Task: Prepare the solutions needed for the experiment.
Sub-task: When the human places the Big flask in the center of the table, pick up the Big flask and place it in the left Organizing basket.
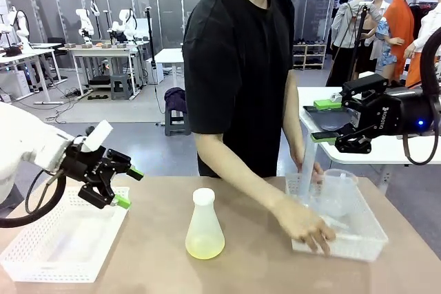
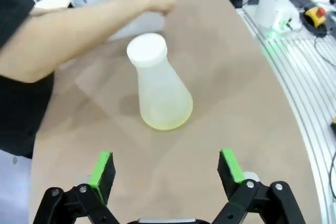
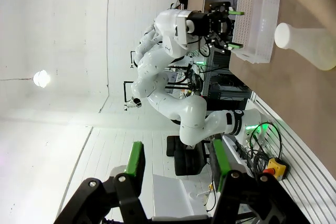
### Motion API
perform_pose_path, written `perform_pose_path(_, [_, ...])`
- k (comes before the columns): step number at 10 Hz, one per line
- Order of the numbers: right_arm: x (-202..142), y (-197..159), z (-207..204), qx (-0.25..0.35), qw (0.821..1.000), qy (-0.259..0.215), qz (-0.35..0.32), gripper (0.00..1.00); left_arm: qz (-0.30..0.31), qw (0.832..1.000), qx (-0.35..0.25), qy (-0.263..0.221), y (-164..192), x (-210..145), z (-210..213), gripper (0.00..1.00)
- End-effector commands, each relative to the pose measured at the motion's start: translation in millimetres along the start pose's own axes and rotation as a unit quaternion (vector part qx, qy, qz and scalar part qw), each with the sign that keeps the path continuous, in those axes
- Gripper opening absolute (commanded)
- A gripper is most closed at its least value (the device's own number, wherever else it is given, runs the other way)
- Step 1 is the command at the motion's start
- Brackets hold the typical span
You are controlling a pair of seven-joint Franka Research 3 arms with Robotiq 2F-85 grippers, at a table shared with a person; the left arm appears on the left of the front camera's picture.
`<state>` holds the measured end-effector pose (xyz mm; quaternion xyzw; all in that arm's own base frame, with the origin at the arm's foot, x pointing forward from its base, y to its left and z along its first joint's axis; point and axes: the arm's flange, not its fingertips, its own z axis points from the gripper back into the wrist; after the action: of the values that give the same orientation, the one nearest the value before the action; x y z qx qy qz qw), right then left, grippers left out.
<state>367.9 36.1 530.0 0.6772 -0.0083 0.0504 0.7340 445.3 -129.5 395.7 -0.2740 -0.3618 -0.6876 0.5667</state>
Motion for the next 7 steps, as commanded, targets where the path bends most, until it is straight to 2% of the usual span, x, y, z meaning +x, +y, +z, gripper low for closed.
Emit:
perform_pose_path(1, [-0.3, 0.4, 0.7, 0.002, 1.0, 0.002, 0.001, 0.63, 0.011, 1.0, 0.01, 0.021, 14.2, 4.5, -18.4, 1.0])
perform_pose_path(6, [-0.3, 0.4, 0.7, 0.002, 1.0, 0.002, 0.001, 0.63, 0.034, 0.997, -0.017, 0.061, 21.6, 0.1, -55.3, 1.0])
perform_pose_path(7, [-0.3, 0.4, 0.7, 0.002, 1.0, 0.002, 0.001, 0.63, 0.044, 0.998, -0.015, 0.043, 24.9, -1.3, -57.0, 1.0])
